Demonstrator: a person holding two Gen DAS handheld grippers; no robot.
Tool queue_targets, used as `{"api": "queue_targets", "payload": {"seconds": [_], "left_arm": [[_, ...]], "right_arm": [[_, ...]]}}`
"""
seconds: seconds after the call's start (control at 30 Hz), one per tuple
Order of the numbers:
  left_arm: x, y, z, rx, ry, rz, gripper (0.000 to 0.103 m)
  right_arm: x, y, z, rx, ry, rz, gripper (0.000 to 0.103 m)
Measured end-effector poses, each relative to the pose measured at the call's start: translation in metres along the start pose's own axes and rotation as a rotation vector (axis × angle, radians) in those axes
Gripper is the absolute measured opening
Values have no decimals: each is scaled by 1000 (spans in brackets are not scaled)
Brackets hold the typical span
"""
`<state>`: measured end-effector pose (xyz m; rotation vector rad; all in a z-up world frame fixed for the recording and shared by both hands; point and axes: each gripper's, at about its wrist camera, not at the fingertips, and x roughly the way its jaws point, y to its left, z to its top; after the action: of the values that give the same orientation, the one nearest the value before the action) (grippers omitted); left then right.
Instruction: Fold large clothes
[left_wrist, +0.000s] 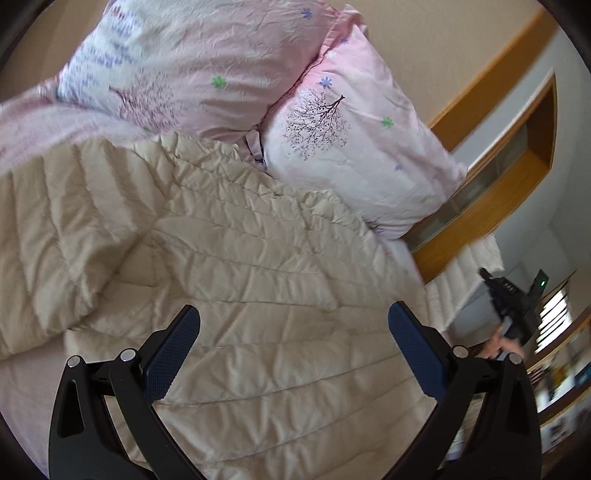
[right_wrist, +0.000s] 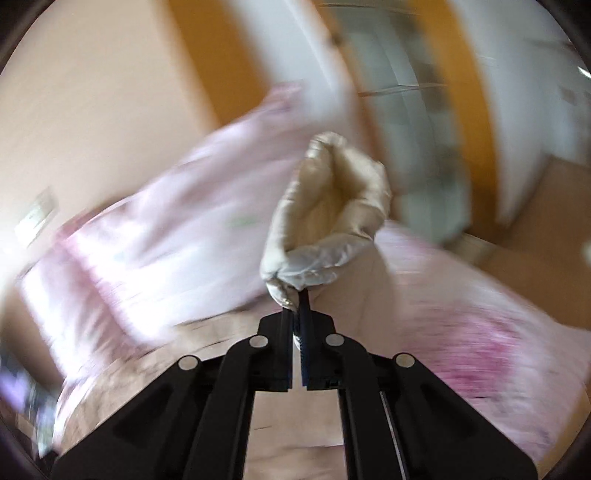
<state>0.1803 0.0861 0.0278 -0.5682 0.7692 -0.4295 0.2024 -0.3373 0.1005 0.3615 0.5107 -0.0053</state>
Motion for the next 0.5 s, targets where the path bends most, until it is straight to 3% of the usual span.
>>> {"api": "queue_targets", "payload": {"seconds": [0.17,0.4,0.43,0.5], "left_arm": [[14,1,8,-67,13,-56,102],[43,13,15,-206,68,-115,99],[48,15,15,-226,80,-118,98],[59,20,16,-270,110,-127,96]], "right_arm": [[37,102,-54,-177,189,255,4],[74,172,-138,-344,435,352,5],[78,179,-142,-368,457,351,10],[73,189,-150,-418,471,346,38]]}}
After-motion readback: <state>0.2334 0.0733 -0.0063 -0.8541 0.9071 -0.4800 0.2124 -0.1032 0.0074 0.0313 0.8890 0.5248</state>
